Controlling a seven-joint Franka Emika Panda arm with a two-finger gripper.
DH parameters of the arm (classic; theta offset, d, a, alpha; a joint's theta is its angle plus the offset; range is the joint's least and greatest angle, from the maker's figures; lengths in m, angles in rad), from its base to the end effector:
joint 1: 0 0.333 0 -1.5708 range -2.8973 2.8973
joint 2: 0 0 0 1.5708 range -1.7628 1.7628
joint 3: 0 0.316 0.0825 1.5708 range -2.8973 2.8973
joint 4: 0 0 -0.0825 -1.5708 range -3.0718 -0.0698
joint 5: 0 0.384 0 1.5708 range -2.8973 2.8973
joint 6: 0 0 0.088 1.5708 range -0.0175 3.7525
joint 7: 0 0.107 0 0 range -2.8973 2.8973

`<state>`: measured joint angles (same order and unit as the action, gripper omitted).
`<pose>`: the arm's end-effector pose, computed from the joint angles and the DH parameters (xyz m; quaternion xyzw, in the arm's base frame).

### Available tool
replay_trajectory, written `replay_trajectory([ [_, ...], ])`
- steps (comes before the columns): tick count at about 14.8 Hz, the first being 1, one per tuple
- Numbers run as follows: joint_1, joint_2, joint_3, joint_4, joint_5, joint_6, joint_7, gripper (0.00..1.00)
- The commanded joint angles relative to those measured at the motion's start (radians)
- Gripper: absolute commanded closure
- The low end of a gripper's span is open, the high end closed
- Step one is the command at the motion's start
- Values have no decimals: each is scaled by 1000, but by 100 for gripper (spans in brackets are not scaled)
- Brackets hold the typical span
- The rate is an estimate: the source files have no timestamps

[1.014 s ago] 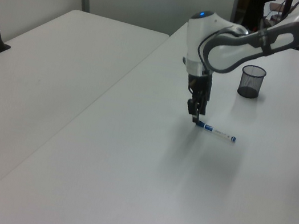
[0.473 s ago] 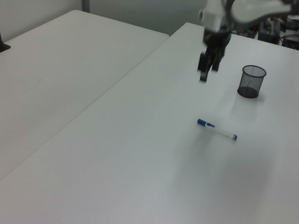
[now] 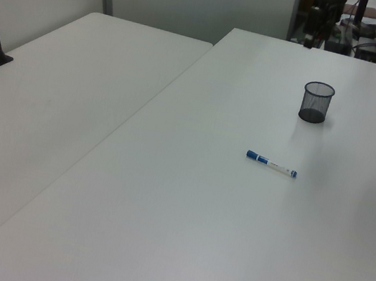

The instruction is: Remove the marker

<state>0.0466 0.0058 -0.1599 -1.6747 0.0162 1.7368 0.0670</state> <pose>0.5655 -0.0626 0.5867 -0.9954 0.0911 -0.0284 0.0069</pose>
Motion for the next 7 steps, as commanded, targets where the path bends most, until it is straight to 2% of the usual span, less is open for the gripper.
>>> replay_trajectory([
  [1,4,-18,14,-34,-12,-19,7,0],
  [7,4,-9,14,-33,-9,-17,-4,0],
])
